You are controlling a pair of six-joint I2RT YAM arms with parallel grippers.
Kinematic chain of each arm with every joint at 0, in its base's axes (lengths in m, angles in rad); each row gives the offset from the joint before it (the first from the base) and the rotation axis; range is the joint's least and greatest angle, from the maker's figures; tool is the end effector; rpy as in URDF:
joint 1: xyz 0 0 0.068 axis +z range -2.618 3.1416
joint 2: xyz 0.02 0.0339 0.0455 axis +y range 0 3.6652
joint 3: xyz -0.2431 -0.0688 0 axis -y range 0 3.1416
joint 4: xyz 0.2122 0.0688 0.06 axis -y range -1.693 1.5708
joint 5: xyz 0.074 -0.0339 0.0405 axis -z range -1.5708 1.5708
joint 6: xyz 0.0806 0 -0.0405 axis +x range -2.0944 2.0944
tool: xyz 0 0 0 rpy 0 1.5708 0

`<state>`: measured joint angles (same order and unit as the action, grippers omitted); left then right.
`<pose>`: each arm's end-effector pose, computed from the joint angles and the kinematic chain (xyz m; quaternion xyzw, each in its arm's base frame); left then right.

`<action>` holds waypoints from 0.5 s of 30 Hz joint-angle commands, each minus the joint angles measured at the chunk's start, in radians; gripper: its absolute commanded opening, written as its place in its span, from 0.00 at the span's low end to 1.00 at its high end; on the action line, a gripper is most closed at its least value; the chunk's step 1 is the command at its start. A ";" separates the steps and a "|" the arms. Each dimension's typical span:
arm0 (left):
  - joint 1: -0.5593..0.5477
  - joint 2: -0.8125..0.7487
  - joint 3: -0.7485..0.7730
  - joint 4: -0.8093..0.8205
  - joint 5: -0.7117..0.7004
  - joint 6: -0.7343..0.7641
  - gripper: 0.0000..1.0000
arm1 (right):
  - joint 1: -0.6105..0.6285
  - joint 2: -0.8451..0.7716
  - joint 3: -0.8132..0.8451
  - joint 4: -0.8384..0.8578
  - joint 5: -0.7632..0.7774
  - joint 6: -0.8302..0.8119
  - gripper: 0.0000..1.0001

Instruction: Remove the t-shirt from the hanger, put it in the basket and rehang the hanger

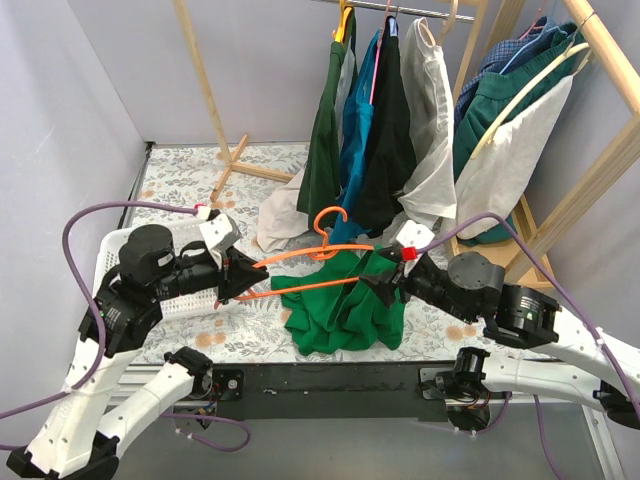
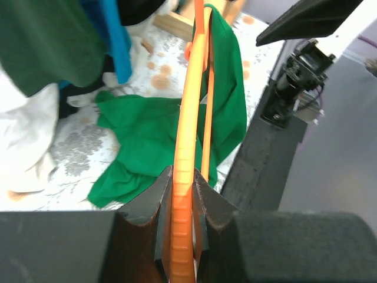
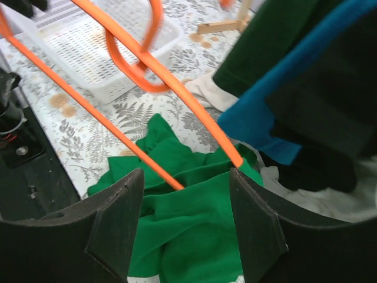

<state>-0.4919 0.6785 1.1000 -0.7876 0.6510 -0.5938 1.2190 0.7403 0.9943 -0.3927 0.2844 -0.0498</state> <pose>0.0904 -0.1039 0.3582 0.1412 0.7890 -0.5029 0.3235 0.0835 0.1619 0.3679 -0.3677 0.6566 0.2694 0.6009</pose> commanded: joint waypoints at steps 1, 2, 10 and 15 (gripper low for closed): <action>0.007 -0.014 0.106 -0.058 -0.106 0.017 0.00 | 0.005 -0.059 -0.043 -0.007 0.191 0.074 0.67; 0.007 -0.013 0.157 -0.085 -0.119 0.022 0.00 | 0.005 -0.076 -0.051 -0.017 0.211 0.082 0.67; 0.007 0.007 0.389 -0.200 -0.247 0.037 0.00 | 0.005 -0.079 -0.075 -0.057 0.369 0.143 0.66; 0.007 -0.002 0.478 -0.162 -0.361 0.037 0.00 | 0.005 -0.042 -0.069 -0.038 0.374 0.169 0.66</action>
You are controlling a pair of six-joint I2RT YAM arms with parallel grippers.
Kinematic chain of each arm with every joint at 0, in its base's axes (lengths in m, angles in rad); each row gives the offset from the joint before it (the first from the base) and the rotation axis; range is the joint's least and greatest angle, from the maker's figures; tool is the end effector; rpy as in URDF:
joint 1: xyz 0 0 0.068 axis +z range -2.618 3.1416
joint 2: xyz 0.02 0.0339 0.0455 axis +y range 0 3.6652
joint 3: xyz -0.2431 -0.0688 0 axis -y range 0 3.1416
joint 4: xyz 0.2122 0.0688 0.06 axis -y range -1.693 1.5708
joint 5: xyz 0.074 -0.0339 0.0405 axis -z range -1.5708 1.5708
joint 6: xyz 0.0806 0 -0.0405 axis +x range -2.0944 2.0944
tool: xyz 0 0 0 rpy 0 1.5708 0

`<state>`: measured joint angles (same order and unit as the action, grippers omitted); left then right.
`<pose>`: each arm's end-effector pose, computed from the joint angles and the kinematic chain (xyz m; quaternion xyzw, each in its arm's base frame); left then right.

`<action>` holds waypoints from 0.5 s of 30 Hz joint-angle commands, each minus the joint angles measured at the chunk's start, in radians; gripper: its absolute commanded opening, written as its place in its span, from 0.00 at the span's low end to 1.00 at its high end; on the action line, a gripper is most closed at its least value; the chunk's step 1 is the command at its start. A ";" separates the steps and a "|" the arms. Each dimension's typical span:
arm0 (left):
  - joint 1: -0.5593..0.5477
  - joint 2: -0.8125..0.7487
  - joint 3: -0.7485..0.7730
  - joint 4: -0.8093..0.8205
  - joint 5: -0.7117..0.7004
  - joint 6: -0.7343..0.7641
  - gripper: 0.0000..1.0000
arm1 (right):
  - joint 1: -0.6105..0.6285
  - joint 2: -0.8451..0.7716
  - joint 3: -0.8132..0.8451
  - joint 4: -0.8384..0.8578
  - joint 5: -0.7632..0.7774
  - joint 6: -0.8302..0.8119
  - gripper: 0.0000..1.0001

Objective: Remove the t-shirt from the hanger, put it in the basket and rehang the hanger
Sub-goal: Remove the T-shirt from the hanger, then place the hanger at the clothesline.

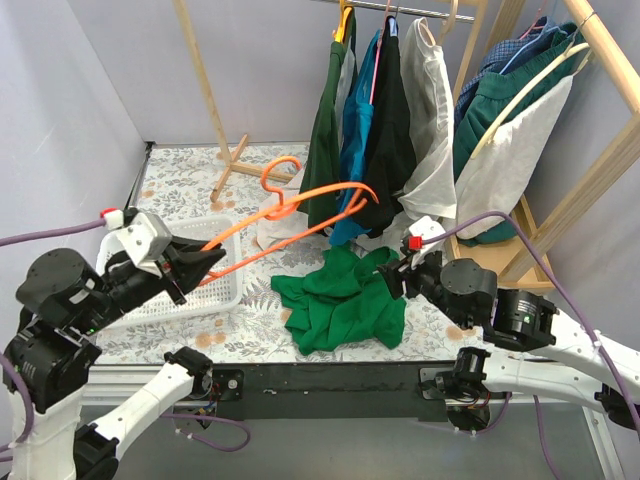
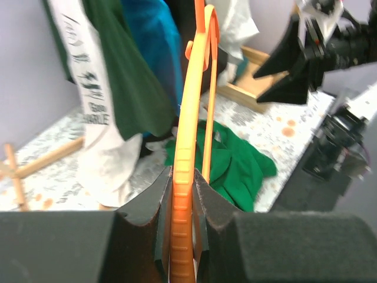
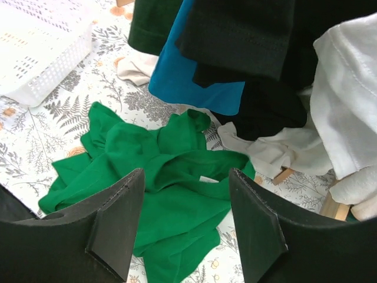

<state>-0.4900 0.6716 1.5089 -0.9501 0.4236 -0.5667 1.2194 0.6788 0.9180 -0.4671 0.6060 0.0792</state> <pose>0.0495 -0.0639 0.4460 0.1120 0.7340 -0.4637 0.4834 0.0980 0.1338 0.3430 -0.2470 0.7293 0.1729 0.6142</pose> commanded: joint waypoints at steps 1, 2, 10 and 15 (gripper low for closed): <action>0.005 0.003 0.083 0.019 -0.173 -0.004 0.00 | 0.005 0.024 0.004 0.039 0.040 0.044 0.66; 0.005 0.002 0.094 0.055 -0.243 -0.004 0.00 | 0.005 0.033 -0.001 0.044 0.034 0.051 0.66; 0.005 0.083 0.139 0.263 -0.591 -0.082 0.00 | 0.005 0.079 -0.041 0.074 -0.034 0.112 0.65; 0.005 0.201 0.105 0.439 -0.721 -0.096 0.00 | 0.005 0.123 -0.048 0.081 -0.072 0.154 0.64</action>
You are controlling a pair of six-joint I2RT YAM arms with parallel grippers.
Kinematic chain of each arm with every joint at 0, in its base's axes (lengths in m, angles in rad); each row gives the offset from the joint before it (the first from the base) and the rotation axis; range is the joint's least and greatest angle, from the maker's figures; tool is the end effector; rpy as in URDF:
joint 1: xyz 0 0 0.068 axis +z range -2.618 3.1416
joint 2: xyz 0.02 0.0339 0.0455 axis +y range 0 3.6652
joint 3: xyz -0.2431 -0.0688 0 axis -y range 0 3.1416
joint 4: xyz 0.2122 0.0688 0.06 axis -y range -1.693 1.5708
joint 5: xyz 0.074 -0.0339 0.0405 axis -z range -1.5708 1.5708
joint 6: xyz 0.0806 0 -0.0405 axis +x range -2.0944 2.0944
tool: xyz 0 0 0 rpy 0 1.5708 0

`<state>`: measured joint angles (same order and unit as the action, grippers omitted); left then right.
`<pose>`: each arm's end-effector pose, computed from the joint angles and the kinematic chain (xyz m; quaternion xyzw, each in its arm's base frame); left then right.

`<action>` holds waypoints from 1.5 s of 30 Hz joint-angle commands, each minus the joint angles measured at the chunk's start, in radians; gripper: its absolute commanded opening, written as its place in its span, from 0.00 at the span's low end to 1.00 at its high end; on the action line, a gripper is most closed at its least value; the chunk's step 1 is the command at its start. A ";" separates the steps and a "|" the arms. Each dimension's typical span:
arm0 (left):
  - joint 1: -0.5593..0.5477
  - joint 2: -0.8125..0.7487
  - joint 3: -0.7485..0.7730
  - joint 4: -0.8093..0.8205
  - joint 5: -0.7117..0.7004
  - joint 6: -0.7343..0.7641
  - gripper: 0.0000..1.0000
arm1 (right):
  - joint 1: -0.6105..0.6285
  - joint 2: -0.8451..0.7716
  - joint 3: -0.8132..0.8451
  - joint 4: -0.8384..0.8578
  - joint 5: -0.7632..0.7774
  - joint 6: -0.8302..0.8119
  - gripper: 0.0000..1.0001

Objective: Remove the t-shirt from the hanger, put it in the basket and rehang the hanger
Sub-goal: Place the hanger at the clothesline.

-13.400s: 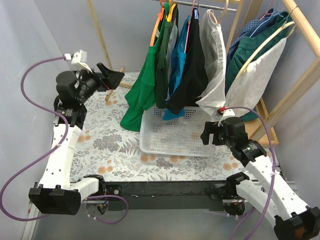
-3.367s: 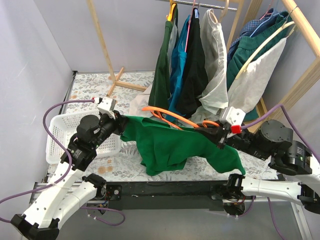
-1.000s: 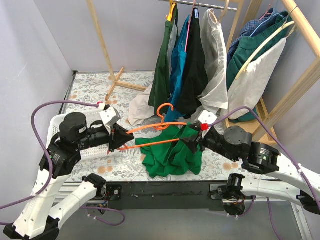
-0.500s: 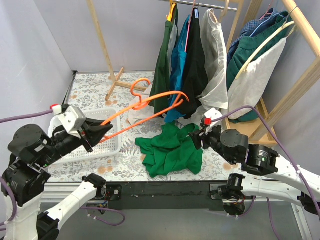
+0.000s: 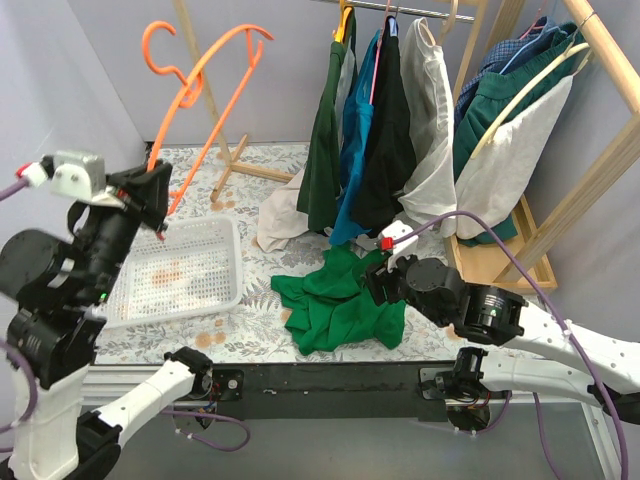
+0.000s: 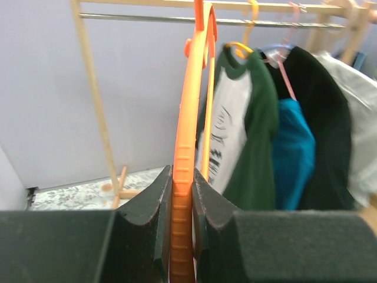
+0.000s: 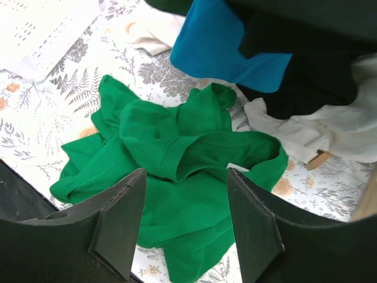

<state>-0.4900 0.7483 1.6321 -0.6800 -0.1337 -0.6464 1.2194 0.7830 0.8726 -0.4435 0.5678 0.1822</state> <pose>0.0763 -0.0285 0.5122 -0.1009 0.6241 -0.3807 0.6748 0.1050 0.1605 0.3145 -0.2514 0.7635 0.1782 0.5676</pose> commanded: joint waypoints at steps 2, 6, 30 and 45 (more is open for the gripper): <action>0.005 0.175 -0.005 0.246 -0.146 -0.004 0.00 | 0.005 0.038 -0.007 0.072 -0.051 0.066 0.63; 0.005 0.359 0.139 0.246 -0.173 -0.019 0.00 | 0.005 0.059 -0.024 0.126 -0.083 0.085 0.62; 0.004 0.790 0.314 0.488 0.039 -0.068 0.00 | 0.005 0.157 -0.141 0.305 -0.161 0.117 0.61; -0.038 1.010 0.486 0.479 -0.020 -0.045 0.00 | 0.005 0.099 -0.195 0.299 -0.140 0.152 0.61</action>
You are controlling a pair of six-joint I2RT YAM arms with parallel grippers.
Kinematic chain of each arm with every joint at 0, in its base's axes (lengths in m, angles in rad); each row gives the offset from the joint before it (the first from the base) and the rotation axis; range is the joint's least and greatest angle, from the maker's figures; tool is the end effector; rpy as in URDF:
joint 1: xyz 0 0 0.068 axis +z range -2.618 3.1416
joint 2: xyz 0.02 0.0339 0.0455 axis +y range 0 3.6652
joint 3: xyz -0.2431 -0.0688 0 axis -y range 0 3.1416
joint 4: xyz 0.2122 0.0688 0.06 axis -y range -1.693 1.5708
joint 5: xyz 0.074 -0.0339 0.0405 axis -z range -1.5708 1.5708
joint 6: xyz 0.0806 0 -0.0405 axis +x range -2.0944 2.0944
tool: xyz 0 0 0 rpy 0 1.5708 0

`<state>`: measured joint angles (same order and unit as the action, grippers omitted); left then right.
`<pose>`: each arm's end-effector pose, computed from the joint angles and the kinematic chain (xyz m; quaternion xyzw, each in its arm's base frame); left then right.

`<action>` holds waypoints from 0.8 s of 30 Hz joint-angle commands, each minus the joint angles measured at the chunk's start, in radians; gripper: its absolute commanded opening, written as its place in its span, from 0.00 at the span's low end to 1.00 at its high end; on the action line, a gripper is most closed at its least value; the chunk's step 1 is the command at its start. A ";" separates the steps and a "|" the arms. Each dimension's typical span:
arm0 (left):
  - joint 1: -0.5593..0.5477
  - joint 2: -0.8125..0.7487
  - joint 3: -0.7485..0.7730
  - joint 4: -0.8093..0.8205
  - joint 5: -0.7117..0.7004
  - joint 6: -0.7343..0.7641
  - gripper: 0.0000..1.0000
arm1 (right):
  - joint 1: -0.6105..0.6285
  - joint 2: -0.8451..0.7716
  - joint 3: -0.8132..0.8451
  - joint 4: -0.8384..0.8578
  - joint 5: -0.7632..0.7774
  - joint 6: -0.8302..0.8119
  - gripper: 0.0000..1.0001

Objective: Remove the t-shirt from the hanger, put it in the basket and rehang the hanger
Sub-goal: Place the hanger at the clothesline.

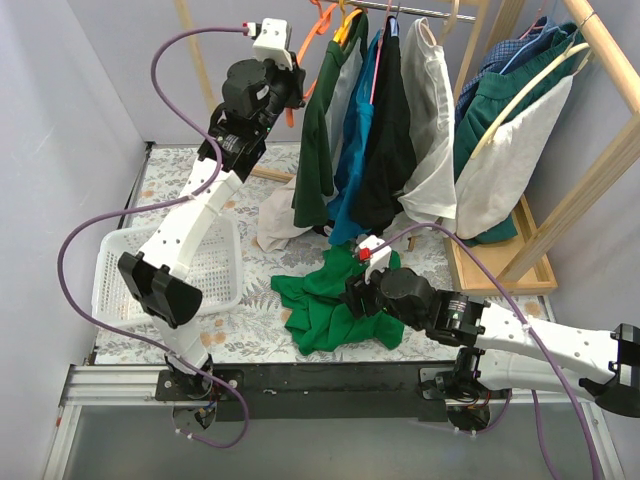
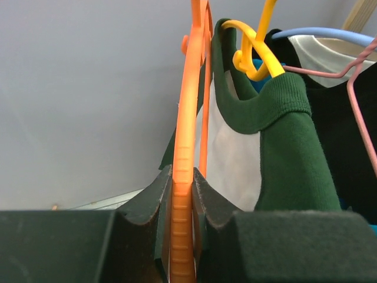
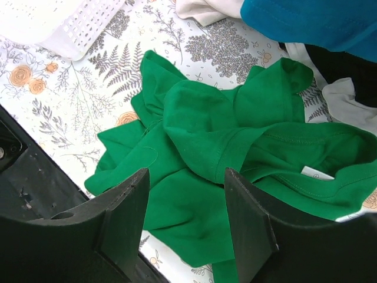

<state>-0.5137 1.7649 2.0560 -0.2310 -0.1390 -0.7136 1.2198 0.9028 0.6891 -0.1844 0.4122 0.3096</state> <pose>0.3595 -0.1900 0.4797 -0.1185 0.6754 -0.3793 0.6212 0.1080 0.2009 0.2607 -0.2567 0.7821 0.2520 0.5088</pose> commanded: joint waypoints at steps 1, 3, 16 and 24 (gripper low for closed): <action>-0.016 -0.007 0.053 0.027 -0.022 0.022 0.00 | 0.004 -0.021 -0.013 0.042 0.013 0.026 0.61; -0.019 -0.025 0.026 0.025 -0.048 0.020 0.00 | 0.004 -0.012 -0.010 0.039 0.010 0.028 0.61; -0.019 -0.332 -0.281 -0.019 -0.114 0.034 0.87 | 0.004 0.053 0.064 -0.092 0.054 0.056 0.81; -0.020 -0.600 -0.509 -0.256 0.036 -0.122 0.94 | 0.004 0.073 0.113 -0.251 0.160 0.186 0.83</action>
<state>-0.5285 1.2858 1.6627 -0.3317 -0.1791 -0.7418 1.2198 0.9901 0.7513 -0.3496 0.4911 0.3996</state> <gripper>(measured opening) 0.946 0.832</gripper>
